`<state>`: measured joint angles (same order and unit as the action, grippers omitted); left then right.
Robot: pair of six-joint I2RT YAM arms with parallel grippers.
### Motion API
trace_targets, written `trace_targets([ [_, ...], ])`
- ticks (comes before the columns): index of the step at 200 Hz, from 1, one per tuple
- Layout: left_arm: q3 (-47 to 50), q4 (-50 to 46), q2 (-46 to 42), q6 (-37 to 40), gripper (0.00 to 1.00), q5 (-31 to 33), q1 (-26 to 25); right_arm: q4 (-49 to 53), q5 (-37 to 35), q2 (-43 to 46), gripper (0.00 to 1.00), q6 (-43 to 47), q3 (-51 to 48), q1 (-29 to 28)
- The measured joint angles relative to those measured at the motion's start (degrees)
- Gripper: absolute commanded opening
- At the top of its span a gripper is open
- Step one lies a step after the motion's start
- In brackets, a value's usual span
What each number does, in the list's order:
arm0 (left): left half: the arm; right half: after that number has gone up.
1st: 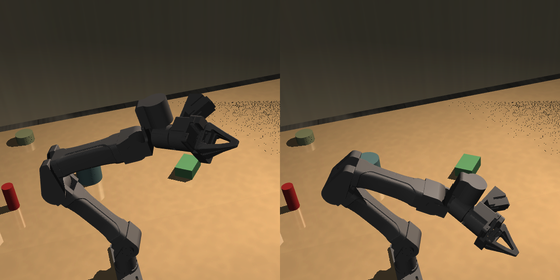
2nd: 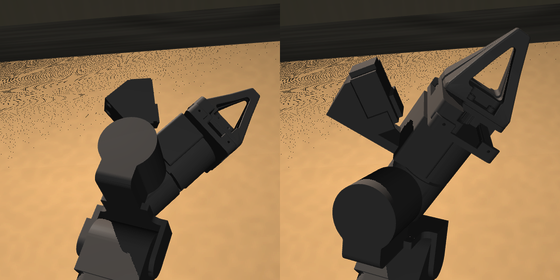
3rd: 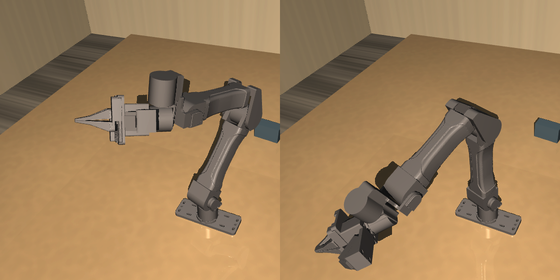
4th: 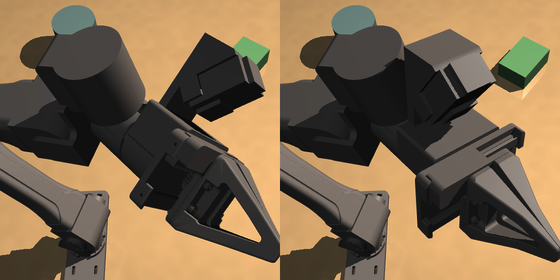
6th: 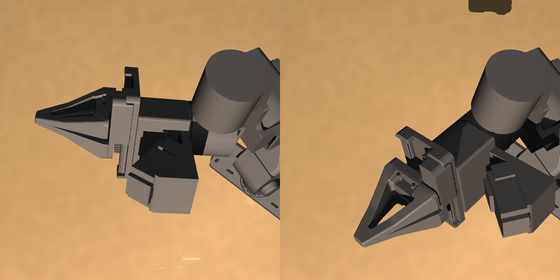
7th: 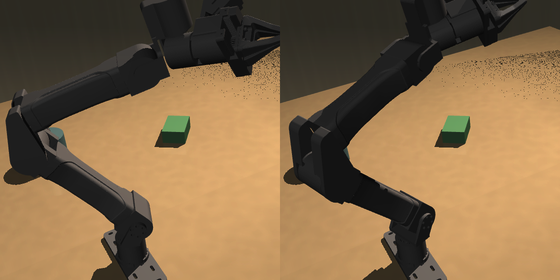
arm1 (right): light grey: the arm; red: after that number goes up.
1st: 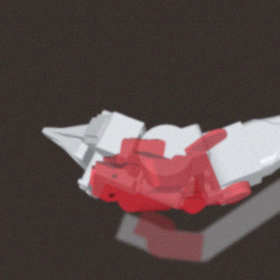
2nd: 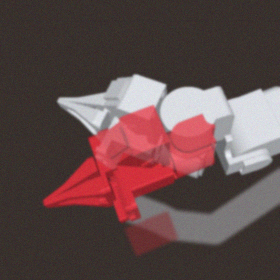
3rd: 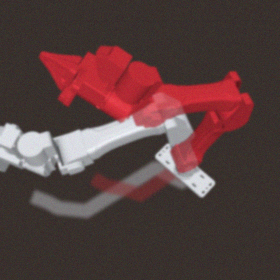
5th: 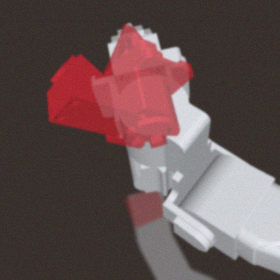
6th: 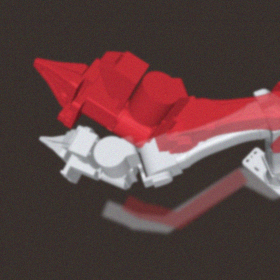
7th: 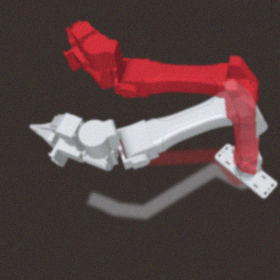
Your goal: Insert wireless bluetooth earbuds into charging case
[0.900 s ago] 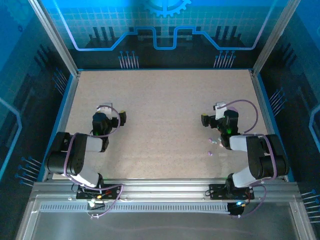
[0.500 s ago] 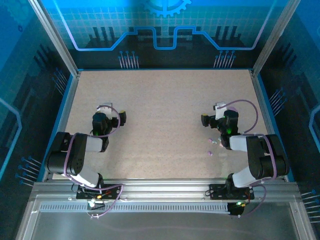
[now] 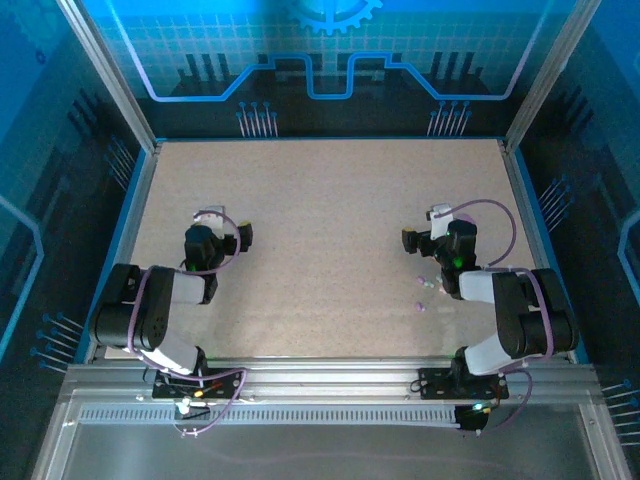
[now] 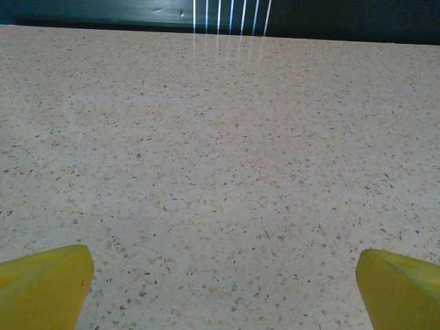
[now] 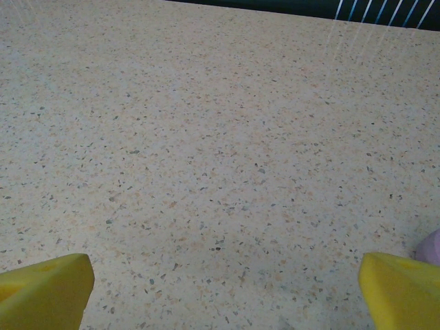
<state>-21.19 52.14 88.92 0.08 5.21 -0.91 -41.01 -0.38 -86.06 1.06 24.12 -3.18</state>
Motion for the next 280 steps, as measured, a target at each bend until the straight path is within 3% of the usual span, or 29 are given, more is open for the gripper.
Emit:
trace_targets([
  [37, 0.66, -0.50, -3.08, -0.17, 0.99, 2.10, 0.00, 5.57, -0.85, 1.86, 1.00, -0.20, 1.75, -0.02],
  [86, 1.05, -7.19, -14.36, -2.38, 0.99, 7.04, 0.00, 23.28, -3.52, 15.13, 1.00, -7.78, 7.54, 0.68],
  [109, -0.31, -12.07, -20.87, -6.78, 0.99, 10.12, 0.00, 37.31, -4.70, 19.02, 1.00, -14.71, 14.40, 2.27],
  [133, -4.83, -19.39, -24.59, -15.50, 0.99, 10.40, 0.00, 45.66, 2.45, 21.31, 1.00, -19.80, 18.10, 6.05],
  [167, -14.99, -36.50, -25.88, -25.94, 0.99, 2.78, 0.22, 55.78, 11.04, 19.23, 0.88, -23.32, 18.21, 10.40],
  [189, -16.72, -40.19, -25.31, -30.99, 0.99, -4.39, 0.26, 59.82, 13.64, 17.05, 0.85, -23.65, 18.23, 10.49],
  [207, -16.96, -43.41, -23.06, -34.56, 0.99, -8.83, -1.11, 62.60, 13.49, 14.25, 0.73, -23.52, 18.73, 10.78],
  [251, -19.17, -50.88, -18.69, -36.13, 0.99, -12.39, -13.11, 67.06, 11.43, 6.12, 0.77, -23.76, 23.21, 11.87],
  [280, -19.28, -52.35, -18.69, -36.02, 0.99, -12.61, -16.37, 67.91, 8.48, 4.52, 0.77, -23.74, 24.44, 11.93],
])
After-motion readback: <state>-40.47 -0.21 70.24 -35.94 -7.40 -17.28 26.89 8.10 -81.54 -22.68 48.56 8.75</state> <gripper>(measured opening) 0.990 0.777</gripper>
